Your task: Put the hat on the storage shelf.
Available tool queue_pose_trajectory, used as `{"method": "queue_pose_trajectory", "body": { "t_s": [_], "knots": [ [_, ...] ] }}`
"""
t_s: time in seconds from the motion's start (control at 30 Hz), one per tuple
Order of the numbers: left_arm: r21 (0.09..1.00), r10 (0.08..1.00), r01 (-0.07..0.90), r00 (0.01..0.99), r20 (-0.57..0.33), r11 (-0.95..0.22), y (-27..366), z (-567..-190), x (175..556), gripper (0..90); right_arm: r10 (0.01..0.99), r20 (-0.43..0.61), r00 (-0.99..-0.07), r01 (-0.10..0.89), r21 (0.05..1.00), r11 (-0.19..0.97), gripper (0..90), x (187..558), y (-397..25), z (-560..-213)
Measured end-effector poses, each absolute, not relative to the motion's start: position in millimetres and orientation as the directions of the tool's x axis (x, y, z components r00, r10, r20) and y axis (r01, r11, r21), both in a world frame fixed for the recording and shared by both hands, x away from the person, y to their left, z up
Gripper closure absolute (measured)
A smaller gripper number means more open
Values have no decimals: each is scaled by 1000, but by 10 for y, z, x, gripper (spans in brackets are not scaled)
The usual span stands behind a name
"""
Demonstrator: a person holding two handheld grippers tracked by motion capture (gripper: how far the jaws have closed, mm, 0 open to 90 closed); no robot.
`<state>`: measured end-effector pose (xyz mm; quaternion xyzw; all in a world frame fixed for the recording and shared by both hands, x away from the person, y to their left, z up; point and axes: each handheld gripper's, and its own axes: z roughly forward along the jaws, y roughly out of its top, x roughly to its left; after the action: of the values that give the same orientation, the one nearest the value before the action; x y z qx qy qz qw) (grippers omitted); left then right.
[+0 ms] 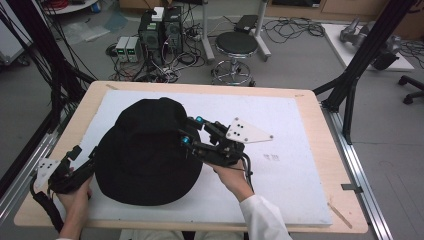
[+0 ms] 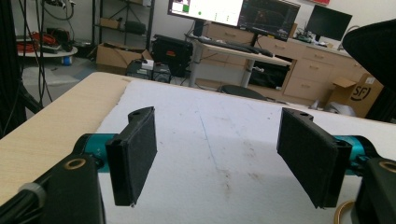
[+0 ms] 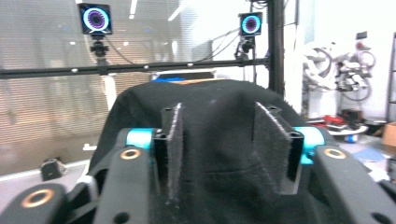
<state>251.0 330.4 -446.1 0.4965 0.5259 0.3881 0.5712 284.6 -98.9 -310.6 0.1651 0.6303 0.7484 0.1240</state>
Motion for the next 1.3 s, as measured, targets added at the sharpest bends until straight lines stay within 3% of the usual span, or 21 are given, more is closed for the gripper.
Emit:
{"method": "queue_pose_trajectory", "body": {
  "t_s": [0.23,0.8,1.3],
  "knots": [
    [974,966,74,135,-221,212,3321,-4460,2506,287,471,100,-876,3,979,-204,459,2823,-1269,-3095],
    [975,966,75,138,-219,210,3305,-4460,2506,287,566,116,-816,6,981,-192,428,2824,-1724,-3269],
    [975,966,76,140,-217,208,3290,-4461,2511,287,663,171,-729,91,984,-153,370,2762,-2092,-3593]
  ]
}}
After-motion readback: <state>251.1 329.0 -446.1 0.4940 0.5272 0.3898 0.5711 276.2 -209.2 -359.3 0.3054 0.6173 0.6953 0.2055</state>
